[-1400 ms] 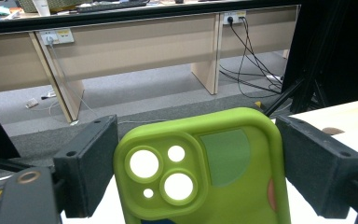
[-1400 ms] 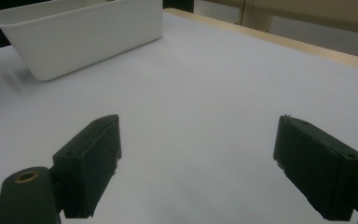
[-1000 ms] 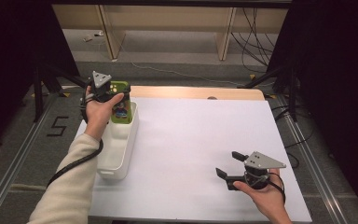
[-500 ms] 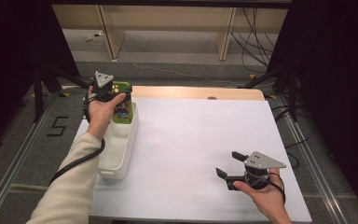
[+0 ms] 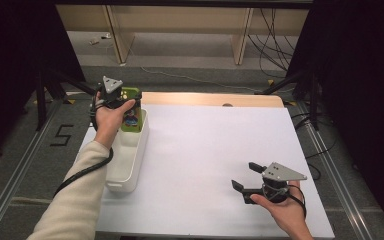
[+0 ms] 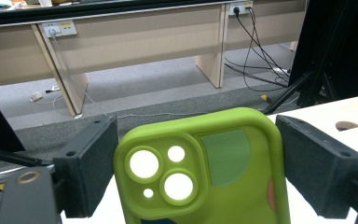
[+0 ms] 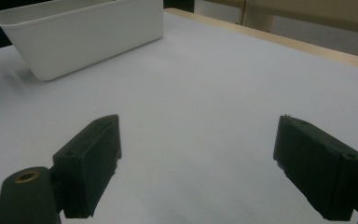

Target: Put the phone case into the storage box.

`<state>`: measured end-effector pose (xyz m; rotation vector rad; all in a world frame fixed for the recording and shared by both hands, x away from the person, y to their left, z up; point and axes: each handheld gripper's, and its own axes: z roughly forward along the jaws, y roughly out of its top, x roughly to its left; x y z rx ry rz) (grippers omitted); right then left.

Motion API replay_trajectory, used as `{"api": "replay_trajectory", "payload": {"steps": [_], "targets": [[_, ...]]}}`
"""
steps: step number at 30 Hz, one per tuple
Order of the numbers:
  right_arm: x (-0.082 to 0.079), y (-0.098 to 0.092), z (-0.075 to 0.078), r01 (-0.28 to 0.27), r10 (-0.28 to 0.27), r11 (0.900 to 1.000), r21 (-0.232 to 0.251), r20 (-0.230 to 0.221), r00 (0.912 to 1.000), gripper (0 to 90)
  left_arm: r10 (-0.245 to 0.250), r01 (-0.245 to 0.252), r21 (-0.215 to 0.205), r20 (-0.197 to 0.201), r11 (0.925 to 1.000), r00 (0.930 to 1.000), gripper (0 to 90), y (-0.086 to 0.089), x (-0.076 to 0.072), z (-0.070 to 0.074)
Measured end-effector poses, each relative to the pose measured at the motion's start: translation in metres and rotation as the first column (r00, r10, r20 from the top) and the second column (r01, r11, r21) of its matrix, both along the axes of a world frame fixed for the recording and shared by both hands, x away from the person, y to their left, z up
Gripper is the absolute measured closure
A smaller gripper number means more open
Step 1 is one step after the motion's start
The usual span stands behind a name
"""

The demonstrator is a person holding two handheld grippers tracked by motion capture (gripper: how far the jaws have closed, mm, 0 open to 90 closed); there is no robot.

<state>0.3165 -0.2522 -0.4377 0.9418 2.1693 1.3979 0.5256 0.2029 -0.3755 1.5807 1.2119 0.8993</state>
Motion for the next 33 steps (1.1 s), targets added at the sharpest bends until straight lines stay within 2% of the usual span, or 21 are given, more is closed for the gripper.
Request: {"api": "replay_trajectory", "payload": {"steps": [33], "targets": [[-0.0006, -0.0004, 0.0004, 0.000, 0.000, 1.000, 0.001, -0.001, 1.0000, 16.1, 0.003, -0.003, 0.011, -0.007, 0.9999, 1.0000, 15.9, -0.0030, 0.0082, -0.0024]]}}
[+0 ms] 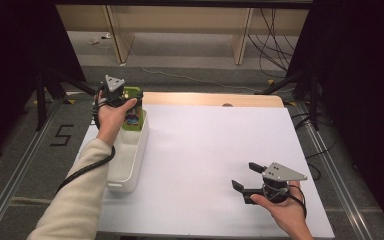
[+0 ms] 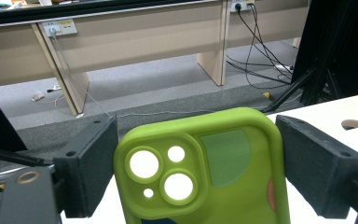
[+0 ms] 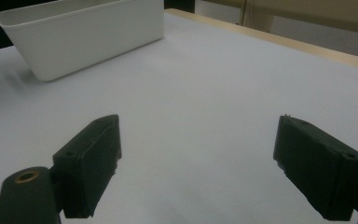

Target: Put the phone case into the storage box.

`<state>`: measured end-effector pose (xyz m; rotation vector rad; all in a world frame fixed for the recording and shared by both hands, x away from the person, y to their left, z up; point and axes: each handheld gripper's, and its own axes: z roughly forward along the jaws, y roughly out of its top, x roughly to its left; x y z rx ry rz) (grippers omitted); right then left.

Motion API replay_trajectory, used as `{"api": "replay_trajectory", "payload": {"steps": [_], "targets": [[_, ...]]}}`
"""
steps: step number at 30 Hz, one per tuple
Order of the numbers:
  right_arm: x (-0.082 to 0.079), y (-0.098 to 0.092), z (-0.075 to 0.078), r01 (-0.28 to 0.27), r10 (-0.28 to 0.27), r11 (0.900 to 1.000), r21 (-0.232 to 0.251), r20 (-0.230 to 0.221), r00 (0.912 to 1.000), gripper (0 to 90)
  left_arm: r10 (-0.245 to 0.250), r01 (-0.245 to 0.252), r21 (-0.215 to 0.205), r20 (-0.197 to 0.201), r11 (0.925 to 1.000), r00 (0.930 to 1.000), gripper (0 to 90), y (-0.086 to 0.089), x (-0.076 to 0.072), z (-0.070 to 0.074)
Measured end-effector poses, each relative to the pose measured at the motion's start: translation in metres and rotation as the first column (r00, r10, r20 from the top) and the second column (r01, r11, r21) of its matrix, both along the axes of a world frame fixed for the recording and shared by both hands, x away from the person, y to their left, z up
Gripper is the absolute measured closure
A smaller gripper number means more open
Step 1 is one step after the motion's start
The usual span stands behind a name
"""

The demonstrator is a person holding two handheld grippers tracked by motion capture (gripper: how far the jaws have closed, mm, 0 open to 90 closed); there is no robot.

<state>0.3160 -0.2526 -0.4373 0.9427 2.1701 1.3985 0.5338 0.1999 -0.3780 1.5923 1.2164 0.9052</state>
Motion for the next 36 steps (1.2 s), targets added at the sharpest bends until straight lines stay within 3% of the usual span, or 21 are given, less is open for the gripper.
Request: {"api": "replay_trajectory", "payload": {"steps": [36], "targets": [[0.0001, 0.0000, 0.0002, -0.002, 0.002, 1.000, 0.006, 0.001, 1.0000, 16.1, 0.002, -0.002, 0.009, -0.012, 1.0000, 0.9999, 15.9, -0.0006, 0.0094, -0.0032]]}}
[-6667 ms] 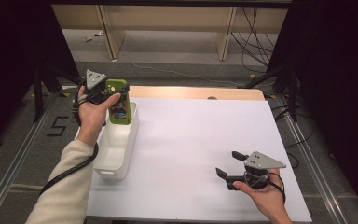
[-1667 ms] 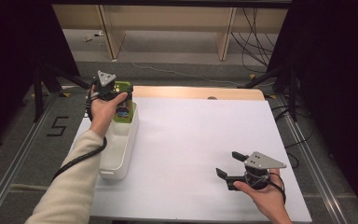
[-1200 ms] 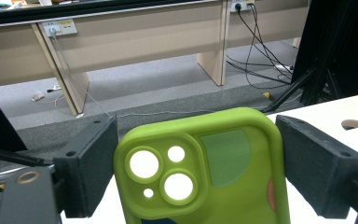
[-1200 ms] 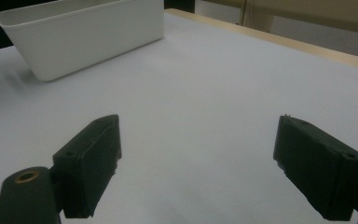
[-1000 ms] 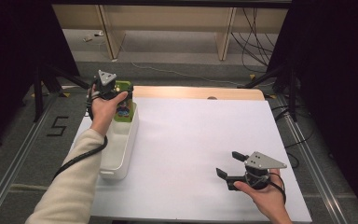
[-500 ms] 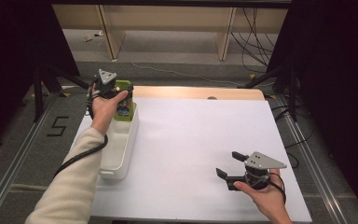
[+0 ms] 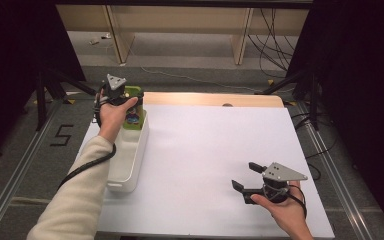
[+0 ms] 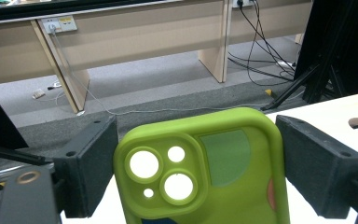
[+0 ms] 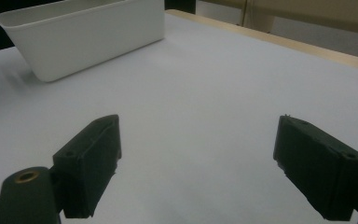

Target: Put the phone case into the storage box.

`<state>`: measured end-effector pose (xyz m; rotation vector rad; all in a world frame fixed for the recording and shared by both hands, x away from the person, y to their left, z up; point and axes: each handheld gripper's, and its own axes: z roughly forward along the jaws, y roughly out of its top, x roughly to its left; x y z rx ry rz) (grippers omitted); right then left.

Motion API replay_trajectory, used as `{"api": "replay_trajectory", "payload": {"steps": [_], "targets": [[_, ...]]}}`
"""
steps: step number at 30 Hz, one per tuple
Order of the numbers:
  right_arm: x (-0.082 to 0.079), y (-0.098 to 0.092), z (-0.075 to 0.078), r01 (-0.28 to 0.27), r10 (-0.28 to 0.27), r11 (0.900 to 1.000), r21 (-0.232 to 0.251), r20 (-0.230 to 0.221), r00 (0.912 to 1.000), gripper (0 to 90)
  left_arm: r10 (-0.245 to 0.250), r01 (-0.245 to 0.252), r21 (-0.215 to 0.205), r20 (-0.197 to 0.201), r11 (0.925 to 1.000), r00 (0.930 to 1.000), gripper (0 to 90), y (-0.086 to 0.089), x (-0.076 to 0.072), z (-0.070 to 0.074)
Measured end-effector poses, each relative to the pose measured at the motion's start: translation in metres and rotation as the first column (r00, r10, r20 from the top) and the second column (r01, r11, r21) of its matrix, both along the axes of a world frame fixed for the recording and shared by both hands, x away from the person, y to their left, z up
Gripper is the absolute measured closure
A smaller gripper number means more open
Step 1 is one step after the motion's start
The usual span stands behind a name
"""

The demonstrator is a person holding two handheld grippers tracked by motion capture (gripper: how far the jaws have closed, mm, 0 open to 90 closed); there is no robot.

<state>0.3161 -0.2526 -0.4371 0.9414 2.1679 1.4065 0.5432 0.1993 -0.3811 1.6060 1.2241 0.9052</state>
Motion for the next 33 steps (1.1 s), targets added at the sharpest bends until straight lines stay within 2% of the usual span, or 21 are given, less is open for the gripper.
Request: {"api": "replay_trajectory", "payload": {"steps": [33], "targets": [[0.0002, 0.0004, -0.0006, -0.003, 0.003, 1.000, -0.003, -0.003, 1.0000, 16.1, 0.000, 0.000, 0.007, -0.022, 1.0000, 0.9998, 15.8, 0.0002, 0.0054, -0.0092]]}}
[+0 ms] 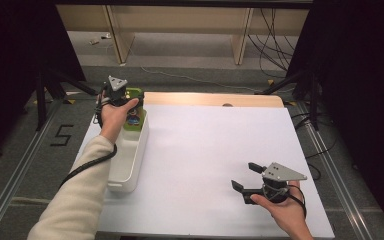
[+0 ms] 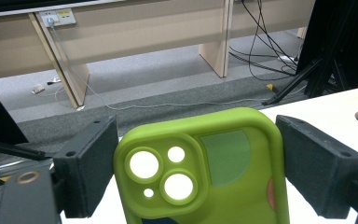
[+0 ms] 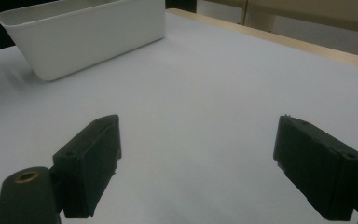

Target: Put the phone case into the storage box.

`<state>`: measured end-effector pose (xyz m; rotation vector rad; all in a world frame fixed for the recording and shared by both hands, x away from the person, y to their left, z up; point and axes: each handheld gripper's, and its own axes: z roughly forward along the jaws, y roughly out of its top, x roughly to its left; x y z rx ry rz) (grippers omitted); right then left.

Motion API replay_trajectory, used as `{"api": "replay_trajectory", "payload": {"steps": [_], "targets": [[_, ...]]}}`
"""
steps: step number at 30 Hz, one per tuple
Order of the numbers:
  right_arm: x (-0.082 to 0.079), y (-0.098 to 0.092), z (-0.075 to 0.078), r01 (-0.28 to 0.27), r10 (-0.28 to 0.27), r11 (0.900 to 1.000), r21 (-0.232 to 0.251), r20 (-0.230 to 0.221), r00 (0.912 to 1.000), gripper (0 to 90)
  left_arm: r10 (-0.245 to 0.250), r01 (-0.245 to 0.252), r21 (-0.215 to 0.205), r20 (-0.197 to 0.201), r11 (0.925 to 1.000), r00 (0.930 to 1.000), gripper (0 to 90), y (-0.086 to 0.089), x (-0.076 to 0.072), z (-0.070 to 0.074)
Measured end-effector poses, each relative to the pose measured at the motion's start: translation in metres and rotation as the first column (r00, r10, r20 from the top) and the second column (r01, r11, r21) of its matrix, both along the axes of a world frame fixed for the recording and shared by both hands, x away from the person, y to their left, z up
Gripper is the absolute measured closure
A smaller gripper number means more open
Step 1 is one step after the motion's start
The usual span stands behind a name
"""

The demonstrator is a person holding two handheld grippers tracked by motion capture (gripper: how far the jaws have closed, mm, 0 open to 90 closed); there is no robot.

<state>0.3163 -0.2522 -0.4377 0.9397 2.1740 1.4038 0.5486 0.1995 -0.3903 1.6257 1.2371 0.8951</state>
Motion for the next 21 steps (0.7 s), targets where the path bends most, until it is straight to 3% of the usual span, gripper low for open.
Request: {"api": "replay_trajectory", "payload": {"steps": [21], "targets": [[0.0000, 0.0001, -0.0001, -0.002, 0.002, 1.000, 0.001, 0.000, 1.0000, 16.1, 0.004, -0.003, 0.007, -0.016, 1.0000, 0.9999, 15.8, -0.0007, 0.0035, -0.0058]]}}
